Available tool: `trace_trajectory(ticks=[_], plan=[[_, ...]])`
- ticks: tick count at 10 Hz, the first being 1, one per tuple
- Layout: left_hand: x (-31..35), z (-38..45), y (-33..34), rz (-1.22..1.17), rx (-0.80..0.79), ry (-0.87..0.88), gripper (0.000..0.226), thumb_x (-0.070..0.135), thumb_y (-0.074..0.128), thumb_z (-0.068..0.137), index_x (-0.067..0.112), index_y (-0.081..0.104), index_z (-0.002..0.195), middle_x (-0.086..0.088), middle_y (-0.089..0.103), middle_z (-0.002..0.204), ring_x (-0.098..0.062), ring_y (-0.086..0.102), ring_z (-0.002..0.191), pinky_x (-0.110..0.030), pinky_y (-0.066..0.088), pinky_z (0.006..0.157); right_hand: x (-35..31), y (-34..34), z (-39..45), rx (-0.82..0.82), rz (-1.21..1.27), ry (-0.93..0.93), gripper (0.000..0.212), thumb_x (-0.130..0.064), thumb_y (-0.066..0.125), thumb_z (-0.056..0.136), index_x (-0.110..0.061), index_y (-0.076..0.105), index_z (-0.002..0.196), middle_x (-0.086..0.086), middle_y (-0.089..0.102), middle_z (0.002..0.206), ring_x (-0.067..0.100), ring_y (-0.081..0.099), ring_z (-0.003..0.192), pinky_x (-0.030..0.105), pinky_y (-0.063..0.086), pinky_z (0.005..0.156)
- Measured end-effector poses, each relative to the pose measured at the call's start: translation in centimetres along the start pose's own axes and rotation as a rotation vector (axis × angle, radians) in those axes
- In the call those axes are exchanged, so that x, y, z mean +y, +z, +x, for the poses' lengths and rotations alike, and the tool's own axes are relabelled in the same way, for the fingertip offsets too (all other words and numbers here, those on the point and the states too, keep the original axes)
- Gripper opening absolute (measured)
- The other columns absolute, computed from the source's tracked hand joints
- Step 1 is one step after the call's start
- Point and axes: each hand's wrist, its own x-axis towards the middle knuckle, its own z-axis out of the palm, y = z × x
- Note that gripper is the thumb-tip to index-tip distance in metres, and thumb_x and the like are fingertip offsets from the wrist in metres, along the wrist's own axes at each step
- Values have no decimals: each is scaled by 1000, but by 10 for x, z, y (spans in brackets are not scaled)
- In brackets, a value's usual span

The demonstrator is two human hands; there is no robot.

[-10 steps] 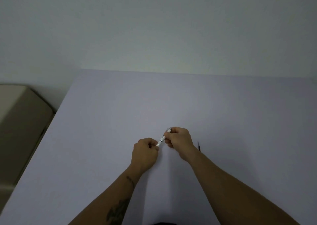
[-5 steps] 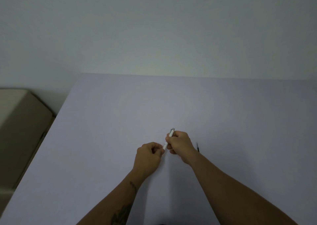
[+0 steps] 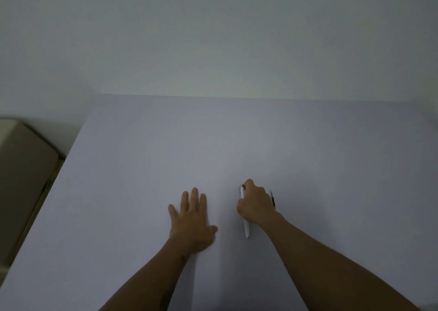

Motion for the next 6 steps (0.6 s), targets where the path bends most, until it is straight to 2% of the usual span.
trace_trajectory(ticks=[1,2,4,5,6], plan=[[-1,0,1,12,5,7,92,63,35,89,18,-13,153,-9,-26,160,-34,-22,147,-64,1,117,0,7,-1,20,-43,28,35,-14,58,86,-9,48,119,12,58,105,25,55,82,31,42,65],[-2,1,5,19,17,13,91,64,32,89,18,-14,153,-9,-27,160,-34,-23,147,-64,-1,117,0,17,-2,60,-58,41,36,-15,59,87,-8,48,121,15,61,113,30,64,94,33,48,70],[-5,0,7,20,26,13,91,64,31,88,18,-14,153,-7,-26,160,-32,-22,148,-64,-1,117,6,22,-4,106,-82,-10,29,-14,56,89,-8,50,117,13,60,114,29,63,97,30,45,71],[-4,-1,0,13,14,18,91,62,37,88,20,-10,154,-5,-21,162,-30,-17,149,-62,3,118,10,13,-9,74,-86,-13,30,-20,57,89,-7,50,114,14,60,115,32,62,101,30,40,71],[-7,-8,-14,43,15,19,89,54,44,90,18,-5,155,-4,-13,164,-27,-9,151,-61,9,118,11,-5,-19,112,-68,-39,32,-25,57,87,-7,51,113,15,61,116,34,60,106,32,42,76]])
